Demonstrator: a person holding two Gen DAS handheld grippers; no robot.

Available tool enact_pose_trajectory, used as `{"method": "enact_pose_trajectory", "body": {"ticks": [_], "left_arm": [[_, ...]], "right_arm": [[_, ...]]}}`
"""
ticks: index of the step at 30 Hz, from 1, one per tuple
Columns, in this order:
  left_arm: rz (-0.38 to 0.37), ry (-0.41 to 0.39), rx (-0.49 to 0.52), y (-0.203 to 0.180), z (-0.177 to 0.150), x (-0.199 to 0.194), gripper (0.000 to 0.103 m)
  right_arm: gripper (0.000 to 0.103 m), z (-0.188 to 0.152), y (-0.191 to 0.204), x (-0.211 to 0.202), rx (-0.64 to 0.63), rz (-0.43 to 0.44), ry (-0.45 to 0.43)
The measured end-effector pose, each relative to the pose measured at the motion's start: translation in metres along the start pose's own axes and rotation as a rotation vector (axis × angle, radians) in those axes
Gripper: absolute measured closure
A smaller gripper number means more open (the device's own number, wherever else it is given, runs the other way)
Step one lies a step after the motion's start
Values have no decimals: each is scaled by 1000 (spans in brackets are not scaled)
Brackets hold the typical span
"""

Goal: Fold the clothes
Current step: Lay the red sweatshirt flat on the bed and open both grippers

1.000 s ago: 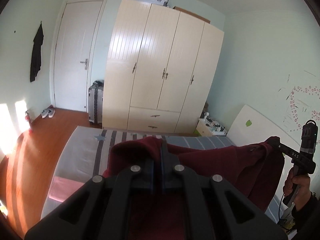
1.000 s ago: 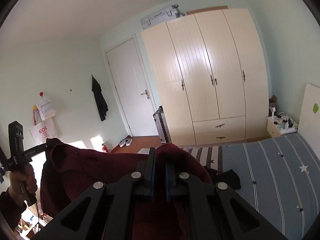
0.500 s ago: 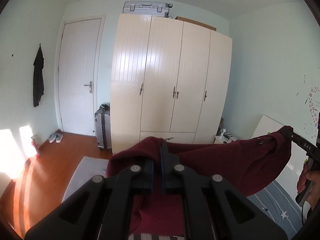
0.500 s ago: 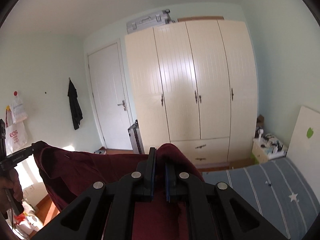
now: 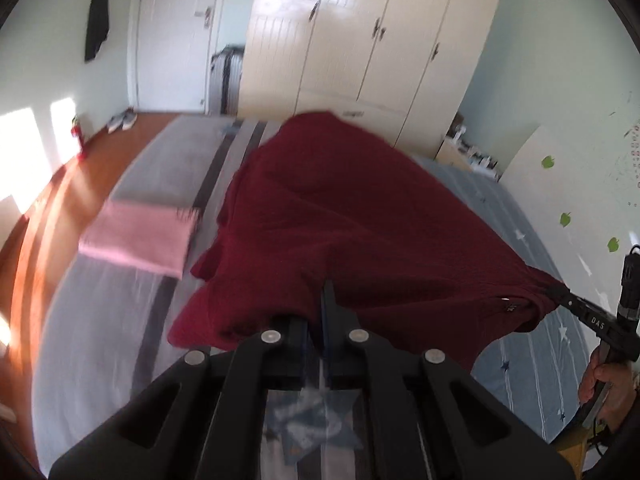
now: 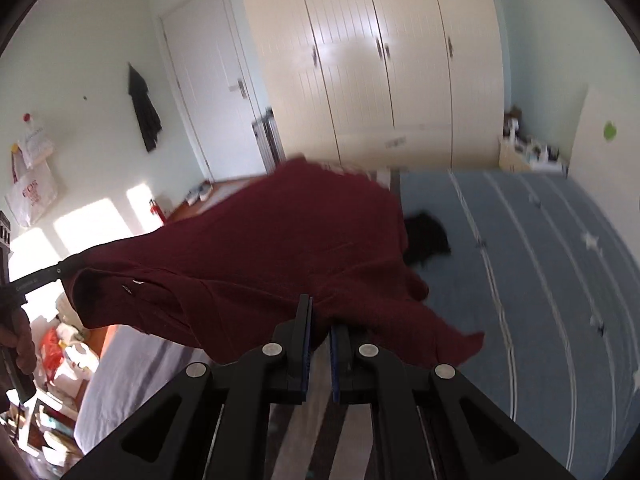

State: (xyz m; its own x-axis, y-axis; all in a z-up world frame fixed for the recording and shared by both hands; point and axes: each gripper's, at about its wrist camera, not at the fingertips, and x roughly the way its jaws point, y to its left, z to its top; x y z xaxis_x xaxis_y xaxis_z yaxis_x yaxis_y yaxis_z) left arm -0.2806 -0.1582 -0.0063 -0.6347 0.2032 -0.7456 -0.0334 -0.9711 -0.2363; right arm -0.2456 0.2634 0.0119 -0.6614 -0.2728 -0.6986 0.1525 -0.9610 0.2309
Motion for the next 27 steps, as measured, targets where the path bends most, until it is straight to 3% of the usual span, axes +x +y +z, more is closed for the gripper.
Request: {"method": "enact_pose_trajectory", "body": {"ticks": [5,8,11,20,24,27], "left_arm": [[129,246,-78,40,-152,73,100],[188,354,-103,59,-216,89,100],[203,401,-110,68,-249,86,100],[189,480,-103,56,-304,65,99],[169,479,-166,62,-300,61,92],[192,410,-175,64,-291,38,88]], "right_arm": [[97,-171,-24,79,105,-34,277],[98,-236,-23,98,106,-33,394],[98,-281,-27,105,120,-32,463],[103,-342,-50,85,125,-64,586],[103,-326,-60,78,125,-43,538],[102,-297,-53,78,80,-16,458]]}}
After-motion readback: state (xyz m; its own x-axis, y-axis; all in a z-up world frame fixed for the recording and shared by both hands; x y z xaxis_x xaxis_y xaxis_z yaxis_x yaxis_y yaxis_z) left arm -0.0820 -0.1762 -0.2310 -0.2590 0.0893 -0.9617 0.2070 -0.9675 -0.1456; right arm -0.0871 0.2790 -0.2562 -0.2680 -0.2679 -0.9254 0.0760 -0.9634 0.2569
